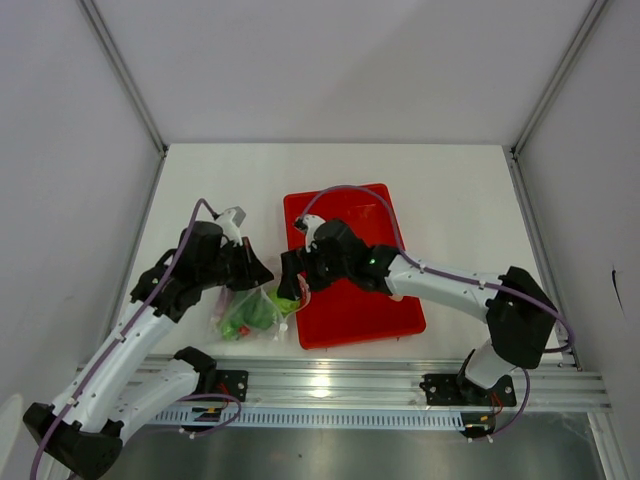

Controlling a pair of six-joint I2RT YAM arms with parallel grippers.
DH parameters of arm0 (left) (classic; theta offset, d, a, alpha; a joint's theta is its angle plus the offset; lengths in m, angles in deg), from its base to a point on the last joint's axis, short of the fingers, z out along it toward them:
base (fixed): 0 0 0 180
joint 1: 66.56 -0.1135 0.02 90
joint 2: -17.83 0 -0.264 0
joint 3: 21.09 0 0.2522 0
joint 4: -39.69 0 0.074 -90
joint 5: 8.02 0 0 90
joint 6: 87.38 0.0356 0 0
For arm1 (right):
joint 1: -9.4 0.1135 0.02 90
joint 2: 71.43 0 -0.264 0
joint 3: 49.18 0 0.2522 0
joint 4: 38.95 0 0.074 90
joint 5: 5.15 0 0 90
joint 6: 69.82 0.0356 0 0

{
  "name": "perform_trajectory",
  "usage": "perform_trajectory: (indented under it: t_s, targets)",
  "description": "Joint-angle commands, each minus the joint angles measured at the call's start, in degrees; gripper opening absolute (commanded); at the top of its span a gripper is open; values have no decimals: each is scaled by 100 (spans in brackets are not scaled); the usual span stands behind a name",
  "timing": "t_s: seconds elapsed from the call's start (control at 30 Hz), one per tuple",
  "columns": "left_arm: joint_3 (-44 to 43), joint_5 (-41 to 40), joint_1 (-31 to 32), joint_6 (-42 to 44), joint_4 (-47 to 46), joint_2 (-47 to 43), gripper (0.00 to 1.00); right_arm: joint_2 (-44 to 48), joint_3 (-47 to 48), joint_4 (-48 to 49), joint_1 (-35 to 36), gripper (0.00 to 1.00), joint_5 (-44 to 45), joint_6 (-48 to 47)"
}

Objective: Place the food in the zip-top bag and seal the zipper
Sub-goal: Place the fake vegetable in the zipper food storage bag.

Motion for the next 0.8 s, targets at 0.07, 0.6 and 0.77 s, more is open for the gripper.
perform_trajectory:
  t_s: [0.07, 0.6, 0.77]
  targets:
    - [-362, 169, 22, -78, -117, -75, 1, 718, 243, -726, -194, 99, 830, 2]
    - [-432, 248, 30, -113, -90, -102, 1, 789, -698, -296, -590, 61, 497, 424]
    - [-432, 222, 30, -113, -64, -128, 1, 666, -803, -51, -520, 59, 111, 477]
